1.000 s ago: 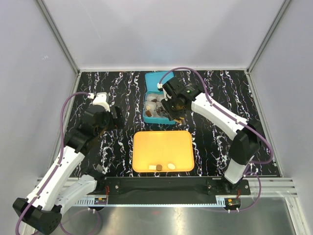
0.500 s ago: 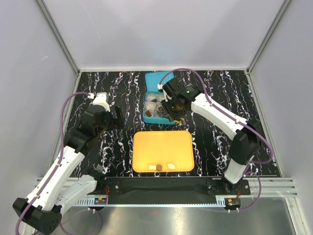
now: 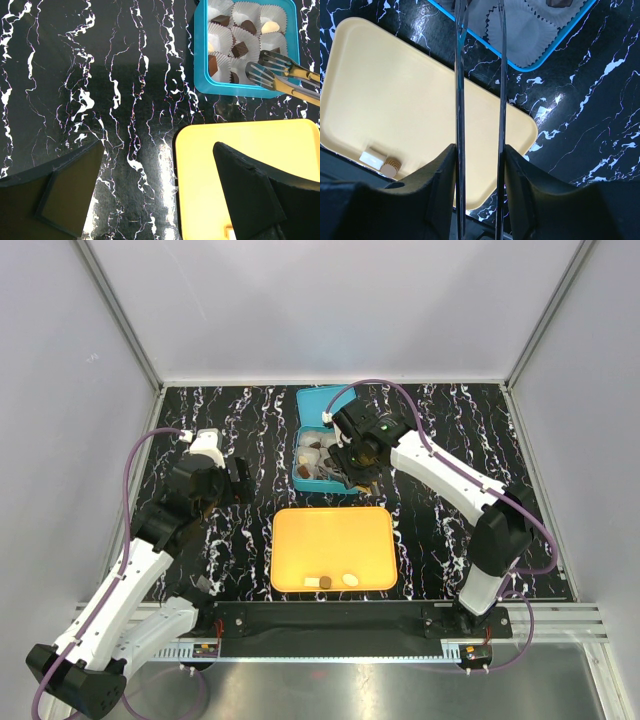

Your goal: Pack the chocolate

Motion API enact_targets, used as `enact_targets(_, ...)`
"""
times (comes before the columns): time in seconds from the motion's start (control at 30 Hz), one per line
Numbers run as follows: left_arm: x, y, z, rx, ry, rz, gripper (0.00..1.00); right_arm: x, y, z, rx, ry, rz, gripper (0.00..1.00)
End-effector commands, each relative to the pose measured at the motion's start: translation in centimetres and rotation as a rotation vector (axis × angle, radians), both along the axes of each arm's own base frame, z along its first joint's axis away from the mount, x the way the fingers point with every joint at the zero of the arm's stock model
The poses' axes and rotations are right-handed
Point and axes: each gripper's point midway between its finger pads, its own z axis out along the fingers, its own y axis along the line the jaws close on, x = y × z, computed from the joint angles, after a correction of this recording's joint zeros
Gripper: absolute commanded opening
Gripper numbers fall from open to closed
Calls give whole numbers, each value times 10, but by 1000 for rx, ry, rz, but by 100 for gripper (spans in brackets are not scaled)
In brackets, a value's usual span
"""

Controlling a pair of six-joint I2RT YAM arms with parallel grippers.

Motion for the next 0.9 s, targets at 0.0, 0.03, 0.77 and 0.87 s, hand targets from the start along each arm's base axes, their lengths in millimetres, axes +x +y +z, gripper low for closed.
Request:
enact_targets(0.0,9,-4,29,-45,-95,-3,99,7,5,15,24,-28,-2,47)
enact_targets(0.03,9,-4,29,-45,-94,-3,99,7,5,16,21,-31,-2,47)
enact_targets(0.77,10,1,29,-35,-97,19,99,-159,7,39,48,33,308,47)
enact_targets(0.87,10,1,29,-32,-95,22,99,-187,15,35,100,62,384,47)
